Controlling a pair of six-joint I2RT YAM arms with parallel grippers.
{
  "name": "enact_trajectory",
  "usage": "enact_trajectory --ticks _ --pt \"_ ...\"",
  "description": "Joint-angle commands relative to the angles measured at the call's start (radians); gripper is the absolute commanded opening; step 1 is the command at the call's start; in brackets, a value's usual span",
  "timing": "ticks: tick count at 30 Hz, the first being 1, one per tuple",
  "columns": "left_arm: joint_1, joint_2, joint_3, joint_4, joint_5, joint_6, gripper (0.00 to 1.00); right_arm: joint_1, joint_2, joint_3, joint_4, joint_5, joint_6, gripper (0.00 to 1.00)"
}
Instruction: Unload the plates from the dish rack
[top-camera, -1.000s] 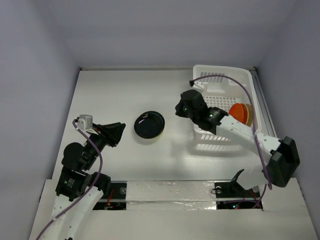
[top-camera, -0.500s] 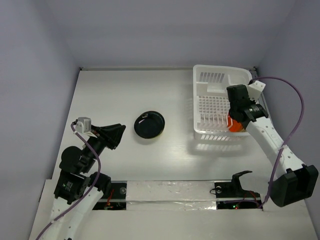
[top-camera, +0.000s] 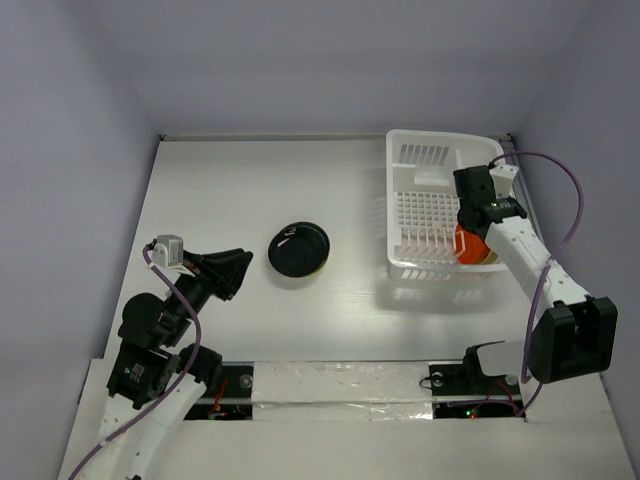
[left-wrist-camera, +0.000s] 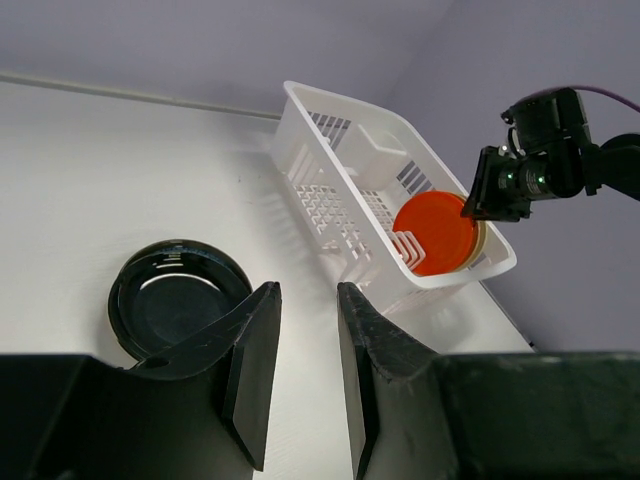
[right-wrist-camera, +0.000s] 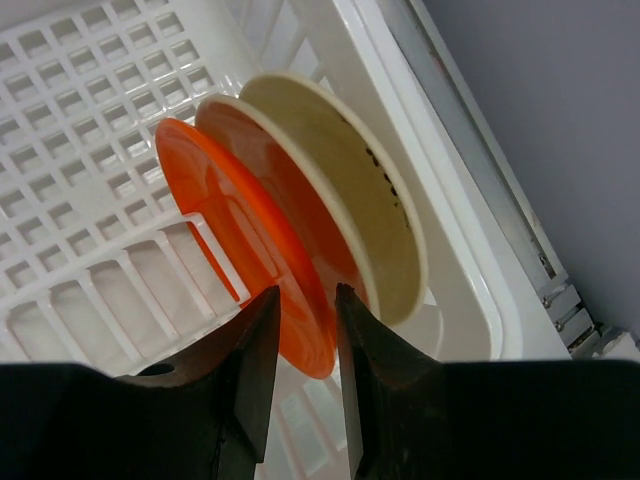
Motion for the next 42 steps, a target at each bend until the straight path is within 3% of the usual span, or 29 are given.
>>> enact_trajectory --ticks 1,10,16,19,20,21,26,42 --pt "-0.005 -0.015 0.013 0.037 -0.003 -0.003 0.27 -0.002 0.016 0.030 0.050 -0.020 -0.027 0.35" --pt "-0.005 -0.015 0.015 0.037 -0.002 -0.004 0.27 -0.002 0.059 0.056 0.024 0.043 -0.036 0.24" --pt "-0.005 -0.016 0.015 0.036 -0.006 -0.004 0.27 -0.002 0.111 0.056 0.033 0.000 -0.045 0.32" --pt "-0.005 -0.013 0.015 0.034 -0.009 -0.004 0.27 -0.002 0.122 0.070 0.036 -0.006 -0.045 0.23" --pt "-0.005 -0.013 0.015 0.034 -0.011 -0.004 0.27 -0.002 0.122 0.078 0.032 -0.001 -0.047 0.12" --pt "-0.005 -0.015 0.015 0.033 -0.012 -0.004 0.27 -0.002 0.119 0.085 0.024 0.002 -0.045 0.09" --pt "-0.005 -0.016 0.015 0.033 -0.012 -0.004 0.27 -0.002 0.066 0.121 -0.008 0.020 -0.068 0.02" --pt "-0.005 -0.006 0.012 0.036 -0.012 -0.007 0.27 0.159 -0.017 0.311 -0.229 0.135 -0.068 0.00"
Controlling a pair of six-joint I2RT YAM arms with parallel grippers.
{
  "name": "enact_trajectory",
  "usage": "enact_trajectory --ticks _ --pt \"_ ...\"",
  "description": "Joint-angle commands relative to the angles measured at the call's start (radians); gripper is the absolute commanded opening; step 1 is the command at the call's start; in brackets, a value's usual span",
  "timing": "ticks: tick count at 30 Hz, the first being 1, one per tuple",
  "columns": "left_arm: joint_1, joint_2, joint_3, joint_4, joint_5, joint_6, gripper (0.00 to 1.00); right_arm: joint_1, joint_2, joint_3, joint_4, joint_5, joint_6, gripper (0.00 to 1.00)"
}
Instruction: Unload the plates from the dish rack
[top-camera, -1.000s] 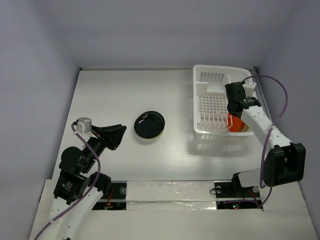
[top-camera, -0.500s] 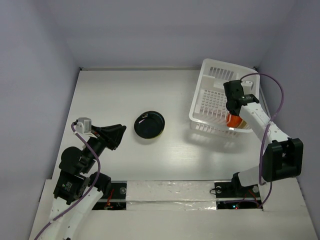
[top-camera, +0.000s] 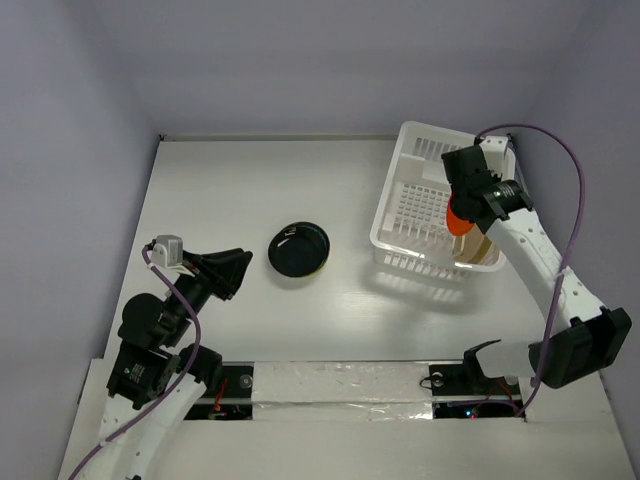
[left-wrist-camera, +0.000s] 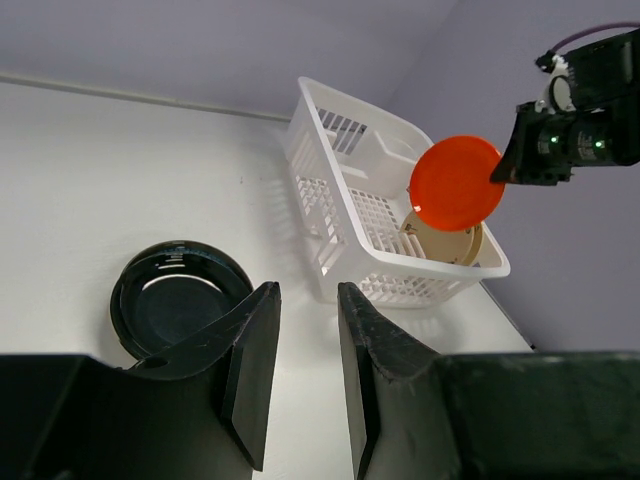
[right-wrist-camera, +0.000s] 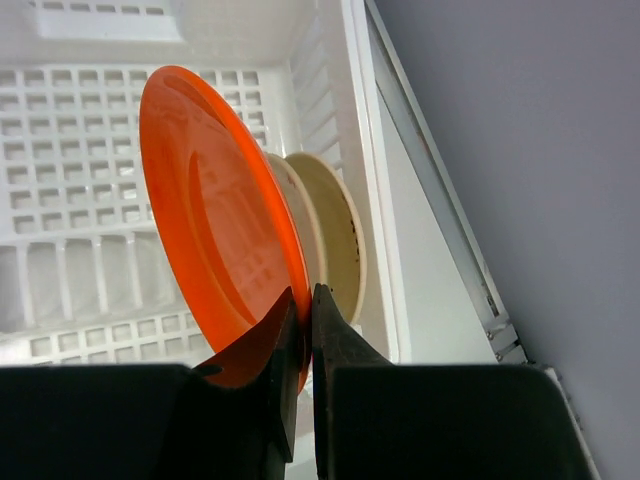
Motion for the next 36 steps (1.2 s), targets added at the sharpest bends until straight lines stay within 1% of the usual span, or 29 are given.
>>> enact_trajectory --ticks 1,2,3,4,5,6,7,8,10,11,13,14,17,19,26,29,32,34,35,36 --pt "-0.005 -0.003 0.013 0.034 -0.005 -0.006 0.27 0.039 -0.035 0.081 -0.058 0.064 0.035 0.00" --pt "-0.005 -0.003 0.012 0.034 -0.005 -0.007 0.27 0.055 -0.058 0.088 -0.050 0.051 0.038 0.00" --pt "-0.005 -0.001 0.013 0.034 -0.002 -0.006 0.27 0.085 -0.094 0.107 -0.021 -0.012 0.038 0.00" --pt "-0.005 0.000 0.013 0.034 -0.002 -0.007 0.27 0.085 -0.095 0.115 0.003 -0.012 0.036 0.00" --pt "-0.005 0.003 0.012 0.036 -0.004 -0.006 0.27 0.120 -0.136 0.117 0.040 -0.114 0.035 0.00" --pt "0.004 0.004 0.013 0.036 -0.002 -0.006 0.27 0.136 -0.151 0.114 0.077 -0.177 0.035 0.00" --pt "0.004 0.005 0.013 0.036 -0.004 -0.007 0.27 0.154 -0.164 0.108 0.155 -0.242 0.044 0.00" --pt "0.004 0.005 0.012 0.036 -0.002 -0.007 0.27 0.194 -0.170 0.083 0.198 -0.353 0.059 0.00" --pt "0.004 0.010 0.013 0.036 -0.004 -0.007 0.27 0.245 -0.141 0.057 0.272 -0.435 0.098 0.00" --pt "0.004 0.013 0.013 0.034 -0.002 -0.007 0.27 0.300 -0.118 0.040 0.331 -0.477 0.113 0.00" --pt "0.004 0.019 0.013 0.034 -0.007 -0.009 0.27 0.340 -0.029 0.032 0.423 -0.528 0.150 0.00" --pt "0.004 0.019 0.012 0.033 -0.007 -0.009 0.27 0.355 0.002 0.028 0.465 -0.587 0.167 0.00" --pt "0.004 0.025 0.013 0.033 -0.010 -0.007 0.27 0.398 0.118 0.006 0.600 -0.687 0.225 0.00" --pt "0.004 0.025 0.013 0.031 -0.013 -0.007 0.27 0.429 0.210 0.028 0.631 -0.687 0.245 0.00" --pt "0.013 0.031 0.013 0.031 -0.013 -0.009 0.27 0.429 0.408 0.049 0.694 -0.749 0.291 0.00" --pt "0.013 0.034 0.012 0.033 -0.012 -0.009 0.27 0.438 0.451 0.040 0.702 -0.785 0.300 0.00" --pt "0.013 0.034 0.010 0.034 -0.008 -0.007 0.27 0.438 0.484 0.026 0.688 -0.786 0.303 0.00" --pt "0.013 0.034 0.012 0.034 -0.008 -0.009 0.27 0.438 0.479 0.008 0.671 -0.773 0.303 0.07" --pt "0.022 0.034 0.010 0.036 -0.007 -0.009 0.27 0.438 0.477 0.006 0.654 -0.763 0.303 0.13" --pt "0.022 0.034 0.010 0.034 -0.005 -0.007 0.27 0.438 0.474 0.005 0.640 -0.743 0.300 0.28"
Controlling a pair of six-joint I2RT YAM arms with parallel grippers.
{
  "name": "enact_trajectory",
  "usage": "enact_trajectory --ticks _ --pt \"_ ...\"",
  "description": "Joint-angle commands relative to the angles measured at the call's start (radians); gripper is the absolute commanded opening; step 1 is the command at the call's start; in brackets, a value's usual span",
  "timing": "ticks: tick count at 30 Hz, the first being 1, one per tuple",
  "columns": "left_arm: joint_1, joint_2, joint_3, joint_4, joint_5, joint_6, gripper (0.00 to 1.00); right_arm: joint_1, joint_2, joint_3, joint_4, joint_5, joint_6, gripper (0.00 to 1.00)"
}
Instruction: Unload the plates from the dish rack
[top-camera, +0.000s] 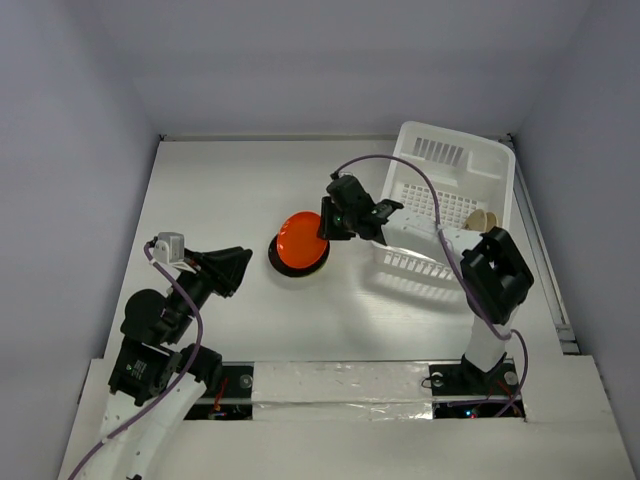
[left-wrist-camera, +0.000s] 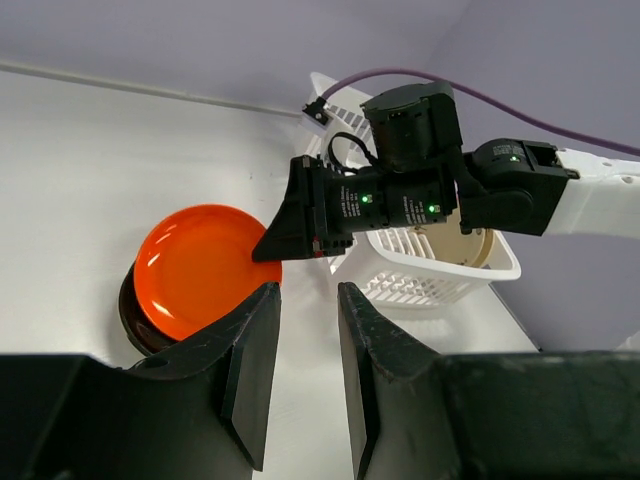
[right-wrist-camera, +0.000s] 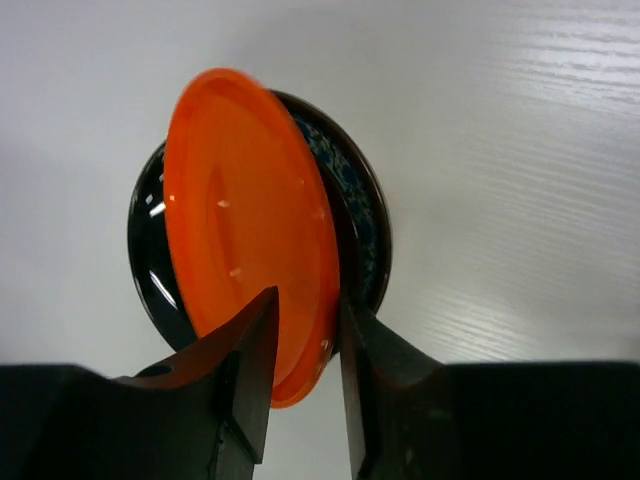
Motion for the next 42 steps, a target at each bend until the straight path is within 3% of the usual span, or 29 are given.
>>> enact_trajectory --ticks 1,2,4,6,10,11,15,16,23,26,27,29,42 --pt "0.009 0.013 0.012 0.034 0.001 -0.008 0.27 0.007 -0.034 -0.009 0.018 0.020 0.002 0.39" --pt "0.009 0.010 0.012 0.036 0.004 -0.006 0.27 0.007 -0.047 -0.017 0.018 0.039 0.001 0.55" --pt "0.009 0.008 0.012 0.038 0.005 -0.008 0.27 0.007 -0.074 -0.040 0.013 0.048 -0.013 0.66" --pt "0.009 0.007 0.010 0.038 0.004 -0.006 0.27 0.007 -0.119 -0.044 -0.019 0.078 -0.024 0.74" --pt "0.009 0.004 0.009 0.041 0.008 -0.008 0.27 0.007 -0.254 -0.075 -0.086 0.206 -0.024 0.72" --pt "0.009 0.002 0.009 0.039 0.011 -0.008 0.27 0.007 -0.287 -0.086 -0.108 0.250 -0.022 0.68" --pt "0.009 -0.006 0.010 0.042 0.015 -0.006 0.27 -0.068 -0.468 -0.119 -0.226 0.503 0.008 0.00" --pt "0.009 -0.012 0.009 0.042 0.017 -0.006 0.27 -0.099 -0.495 -0.133 -0.250 0.529 0.027 0.00" --pt "0.009 -0.032 0.007 0.047 0.027 -0.006 0.28 -0.404 -0.699 -0.274 -0.364 0.586 -0.011 0.04" --pt "0.000 -0.047 0.007 0.048 0.026 -0.006 0.28 -0.470 -0.719 -0.285 -0.417 0.631 -0.039 0.20" --pt "-0.009 -0.052 0.006 0.048 0.026 -0.006 0.28 -0.491 -0.717 -0.285 -0.424 0.639 -0.048 0.34" --pt "-0.010 -0.058 0.009 0.047 0.020 -0.005 0.28 -0.547 -0.716 -0.290 -0.427 0.642 -0.082 0.45" --pt "-0.028 -0.079 0.013 0.033 -0.008 -0.008 0.28 -0.607 -0.541 -0.250 -0.434 0.568 -0.200 0.33"
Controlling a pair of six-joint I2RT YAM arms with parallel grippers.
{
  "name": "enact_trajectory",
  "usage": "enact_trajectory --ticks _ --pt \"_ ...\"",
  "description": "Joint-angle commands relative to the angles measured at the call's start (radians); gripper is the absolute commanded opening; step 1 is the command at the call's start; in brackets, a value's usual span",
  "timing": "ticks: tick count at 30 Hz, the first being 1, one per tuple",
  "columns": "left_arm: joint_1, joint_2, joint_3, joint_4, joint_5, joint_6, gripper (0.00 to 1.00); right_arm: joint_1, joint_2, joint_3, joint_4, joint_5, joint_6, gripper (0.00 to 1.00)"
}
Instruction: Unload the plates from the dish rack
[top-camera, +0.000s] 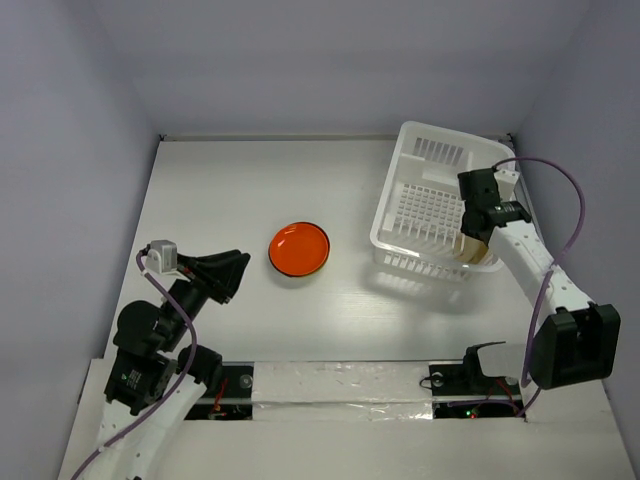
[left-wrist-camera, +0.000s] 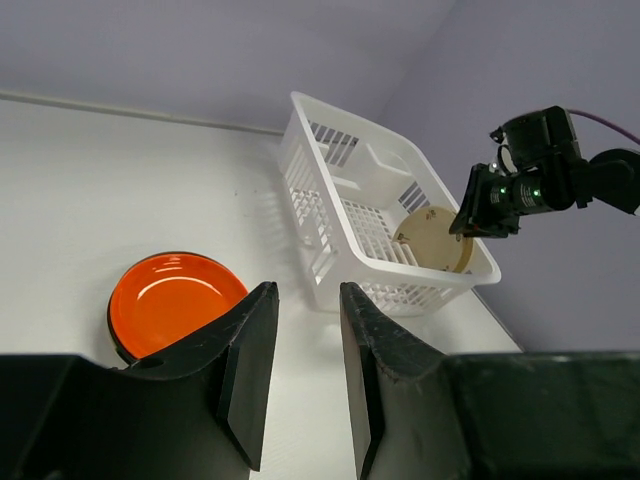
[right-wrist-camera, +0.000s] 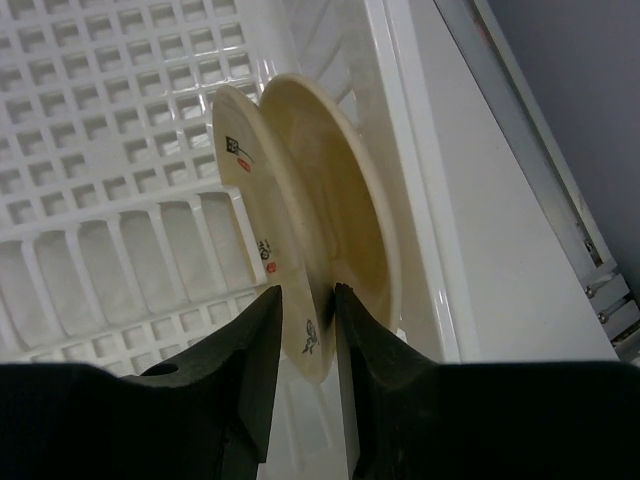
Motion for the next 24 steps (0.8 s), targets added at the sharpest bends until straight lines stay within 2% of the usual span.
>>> enact_trajectory --ticks 1,8,12,14,18,21,24 --pt "-0.009 -0.017 0.015 0.033 -0.005 -0.004 0.28 -0.006 0.005 0.048 -0.006 0.008 -0.040 0.33" --pt "-0.009 -0.026 0.016 0.030 -0.011 -0.004 0.28 -0.015 0.094 0.089 -0.065 0.049 -0.037 0.32" --pt "-0.009 -0.031 0.015 0.030 -0.013 -0.004 0.29 -0.015 0.108 0.100 -0.095 0.091 -0.033 0.19" --pt "-0.009 -0.031 0.015 0.027 -0.016 -0.004 0.29 -0.015 0.105 0.098 -0.096 0.088 -0.048 0.19" --pt "-0.009 -0.031 0.015 0.028 -0.017 -0.004 0.29 0.000 0.099 0.103 -0.113 0.103 -0.048 0.11" --pt "-0.009 -0.031 0.015 0.028 -0.017 -0.005 0.30 0.043 0.101 0.135 -0.159 0.164 -0.042 0.02" --pt "-0.009 -0.029 0.015 0.027 -0.019 -0.007 0.30 0.084 0.108 0.180 -0.222 0.235 -0.031 0.00"
